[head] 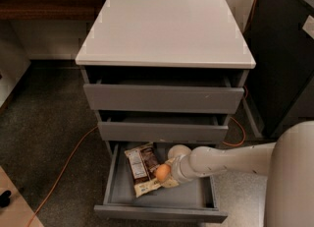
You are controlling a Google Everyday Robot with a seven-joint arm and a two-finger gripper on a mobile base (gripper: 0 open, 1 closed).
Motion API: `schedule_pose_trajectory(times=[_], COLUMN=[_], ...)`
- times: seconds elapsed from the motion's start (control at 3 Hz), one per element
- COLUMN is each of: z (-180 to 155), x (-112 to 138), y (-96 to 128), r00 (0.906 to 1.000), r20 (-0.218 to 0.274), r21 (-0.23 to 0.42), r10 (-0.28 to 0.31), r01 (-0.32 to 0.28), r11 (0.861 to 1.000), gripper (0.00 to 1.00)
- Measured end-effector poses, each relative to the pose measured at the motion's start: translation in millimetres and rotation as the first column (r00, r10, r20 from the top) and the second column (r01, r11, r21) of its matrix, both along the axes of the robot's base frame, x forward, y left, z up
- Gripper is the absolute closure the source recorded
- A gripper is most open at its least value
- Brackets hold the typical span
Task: Pick orange from bottom drawer and place on counter
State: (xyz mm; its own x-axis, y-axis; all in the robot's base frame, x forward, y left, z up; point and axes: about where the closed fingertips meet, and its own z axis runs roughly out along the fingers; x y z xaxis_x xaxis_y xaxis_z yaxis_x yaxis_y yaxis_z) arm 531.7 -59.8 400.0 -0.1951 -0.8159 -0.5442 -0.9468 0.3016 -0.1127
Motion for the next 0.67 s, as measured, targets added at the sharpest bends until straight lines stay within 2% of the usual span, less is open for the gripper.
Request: schedule_pose_trajectory(times=[0.33, 0.67], z=[14.2, 62.5], x=[-0.8, -5.2], y=[-0.3, -2.7], r00=[0.9998, 0.9949], r20=[0.016, 0.077], r21=[0.029, 0.091], r10=[0.015, 0.065], r01=[-0.015, -0.072], r11=[0.999, 0.993], gripper=[1.00, 1.00])
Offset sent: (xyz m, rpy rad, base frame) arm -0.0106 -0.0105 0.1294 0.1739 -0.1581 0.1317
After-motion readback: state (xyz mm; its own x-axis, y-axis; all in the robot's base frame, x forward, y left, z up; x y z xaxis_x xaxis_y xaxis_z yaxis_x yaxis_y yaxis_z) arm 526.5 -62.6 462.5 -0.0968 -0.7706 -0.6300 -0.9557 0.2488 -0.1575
